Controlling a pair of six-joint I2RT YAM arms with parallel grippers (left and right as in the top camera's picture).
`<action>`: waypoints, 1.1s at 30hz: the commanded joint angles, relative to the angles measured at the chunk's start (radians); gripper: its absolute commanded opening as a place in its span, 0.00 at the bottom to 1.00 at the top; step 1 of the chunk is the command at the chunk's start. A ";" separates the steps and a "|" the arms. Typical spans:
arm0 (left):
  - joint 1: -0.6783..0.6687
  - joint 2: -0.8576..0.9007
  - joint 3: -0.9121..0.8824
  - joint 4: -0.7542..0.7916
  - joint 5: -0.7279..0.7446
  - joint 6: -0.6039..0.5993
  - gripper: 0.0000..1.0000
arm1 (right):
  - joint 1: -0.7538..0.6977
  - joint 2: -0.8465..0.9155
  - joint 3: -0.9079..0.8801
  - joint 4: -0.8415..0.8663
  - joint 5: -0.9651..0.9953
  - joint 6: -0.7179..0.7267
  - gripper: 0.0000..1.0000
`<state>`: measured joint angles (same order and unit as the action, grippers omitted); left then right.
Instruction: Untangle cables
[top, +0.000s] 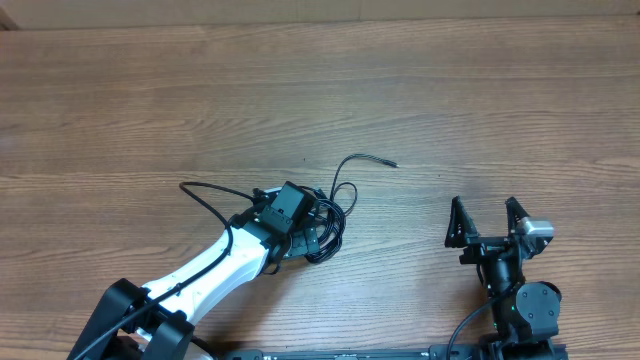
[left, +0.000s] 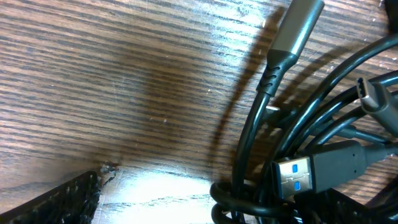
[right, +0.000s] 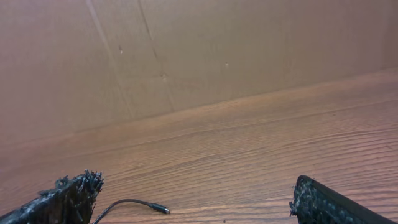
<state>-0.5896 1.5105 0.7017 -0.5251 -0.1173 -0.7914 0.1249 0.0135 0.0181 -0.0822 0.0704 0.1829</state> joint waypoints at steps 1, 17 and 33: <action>-0.006 0.006 -0.013 0.001 -0.020 -0.018 1.00 | -0.002 -0.011 -0.010 0.005 0.009 -0.005 1.00; -0.006 0.006 -0.013 0.000 -0.020 -0.018 1.00 | -0.002 -0.011 -0.010 0.005 0.009 -0.005 1.00; -0.006 0.006 -0.013 0.004 -0.020 -0.021 0.97 | -0.002 -0.011 -0.010 0.005 0.009 -0.005 1.00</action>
<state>-0.5896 1.5105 0.7013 -0.5228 -0.1173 -0.7944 0.1249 0.0135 0.0181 -0.0818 0.0708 0.1825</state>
